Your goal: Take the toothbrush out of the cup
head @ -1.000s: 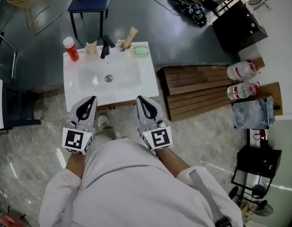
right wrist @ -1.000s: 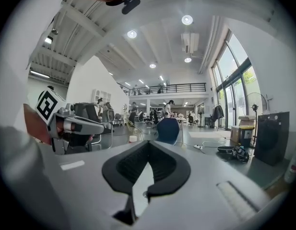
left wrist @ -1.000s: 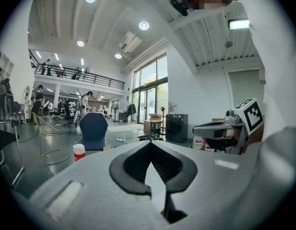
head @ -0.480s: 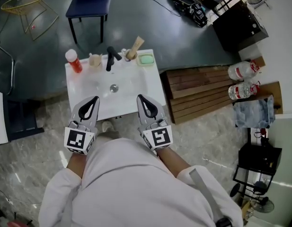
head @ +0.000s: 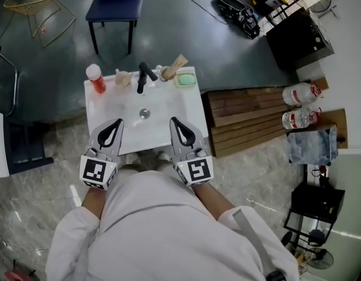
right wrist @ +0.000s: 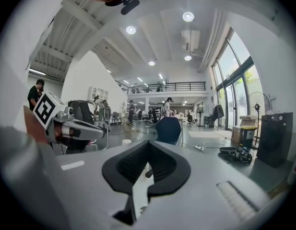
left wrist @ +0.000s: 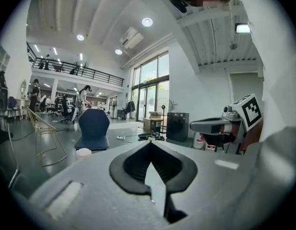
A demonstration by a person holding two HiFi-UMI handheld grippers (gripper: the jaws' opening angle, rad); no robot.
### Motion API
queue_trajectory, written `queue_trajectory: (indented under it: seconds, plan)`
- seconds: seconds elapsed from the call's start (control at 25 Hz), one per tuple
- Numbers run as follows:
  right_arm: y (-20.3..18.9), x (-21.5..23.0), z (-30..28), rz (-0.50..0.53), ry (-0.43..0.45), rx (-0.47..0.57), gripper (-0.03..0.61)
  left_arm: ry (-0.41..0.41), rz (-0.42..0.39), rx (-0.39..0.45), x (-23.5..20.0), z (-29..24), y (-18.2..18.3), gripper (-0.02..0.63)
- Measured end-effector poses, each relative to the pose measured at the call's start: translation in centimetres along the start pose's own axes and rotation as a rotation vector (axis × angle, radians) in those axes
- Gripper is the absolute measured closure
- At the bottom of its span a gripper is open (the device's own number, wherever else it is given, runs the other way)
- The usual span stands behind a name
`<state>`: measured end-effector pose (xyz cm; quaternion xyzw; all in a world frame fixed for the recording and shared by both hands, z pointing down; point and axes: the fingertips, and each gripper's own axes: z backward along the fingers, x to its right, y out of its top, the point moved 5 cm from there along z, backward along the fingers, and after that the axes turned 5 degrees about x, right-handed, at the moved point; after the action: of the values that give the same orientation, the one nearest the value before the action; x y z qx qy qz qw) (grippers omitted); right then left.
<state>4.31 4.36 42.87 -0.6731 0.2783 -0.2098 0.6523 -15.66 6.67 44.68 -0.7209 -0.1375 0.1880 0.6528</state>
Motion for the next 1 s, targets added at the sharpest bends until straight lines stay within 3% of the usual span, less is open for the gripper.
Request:
queue_trajectory:
  seconds: [0.36, 0.56, 0.8, 1.0]
  plan:
    - [1.0, 2.3, -1.8, 0.018, 0.074, 0.015, 0.575, 0.082, 0.009, -0.003, 0.2, -1.0, 0.1, 0.607]
    - [1.5, 3.1, -2.6, 0.017, 0.105, 0.024, 0.575, 0.083, 0.006, 0.018, 1.0, -1.6, 0.7, 0.597]
    - [1.3, 4.0, -2.8, 0.009, 0.113, 0.022, 0.575, 0.096, 0.002, -0.011, 1.8, -2.3, 0.4, 0.396]
    - [1.1, 5.0, -2.7, 0.008, 0.099, 0.018, 0.575, 0.104, -0.001, -0.037, 2.0, -3.2, 0.1, 0.38]
